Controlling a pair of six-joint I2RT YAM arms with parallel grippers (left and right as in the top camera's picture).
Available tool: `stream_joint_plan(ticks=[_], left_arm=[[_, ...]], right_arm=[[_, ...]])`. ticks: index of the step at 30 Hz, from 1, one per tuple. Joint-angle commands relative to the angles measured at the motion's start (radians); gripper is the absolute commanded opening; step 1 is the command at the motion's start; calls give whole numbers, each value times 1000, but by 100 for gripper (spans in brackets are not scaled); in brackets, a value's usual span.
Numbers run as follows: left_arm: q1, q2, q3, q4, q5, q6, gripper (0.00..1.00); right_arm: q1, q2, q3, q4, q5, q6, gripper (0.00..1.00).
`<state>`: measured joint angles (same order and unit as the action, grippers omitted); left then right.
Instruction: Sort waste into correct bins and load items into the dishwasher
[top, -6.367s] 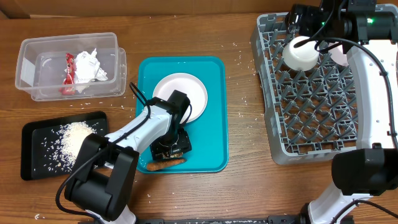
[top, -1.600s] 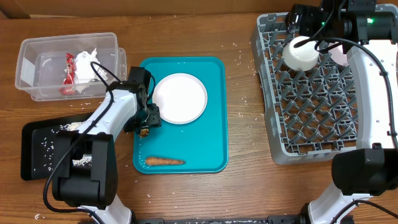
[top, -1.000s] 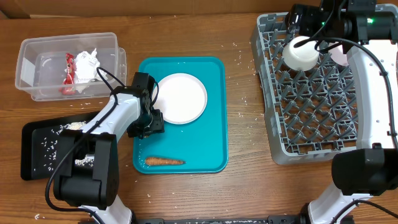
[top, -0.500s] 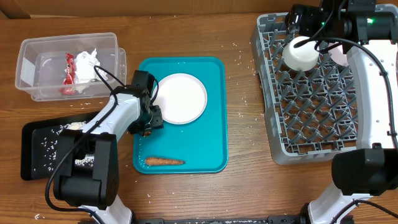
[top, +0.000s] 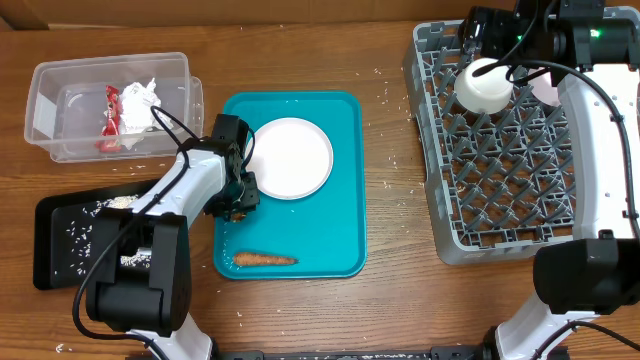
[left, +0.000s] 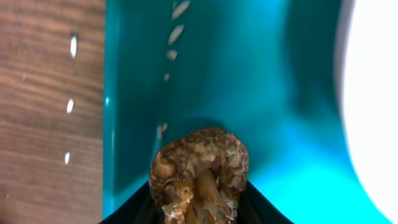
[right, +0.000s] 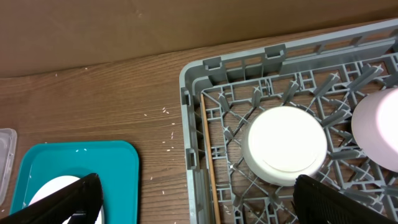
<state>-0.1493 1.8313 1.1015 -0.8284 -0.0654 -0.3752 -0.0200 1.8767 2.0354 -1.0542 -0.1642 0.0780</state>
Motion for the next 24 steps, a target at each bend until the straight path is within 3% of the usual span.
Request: stream_joint_plan(ticks=[1,13,24], left_arm=[[-2,12,45,-33,-21,-32,39],[32,2,269,-259,-93,-121,40],[285,-2,422,-408,-60,-160,39]], right_arm=[[-4,-1,-2,6,7,5,100],[-4,-1,-2,6,7,5,100],[-4,-1,-2,6,7,5,100]])
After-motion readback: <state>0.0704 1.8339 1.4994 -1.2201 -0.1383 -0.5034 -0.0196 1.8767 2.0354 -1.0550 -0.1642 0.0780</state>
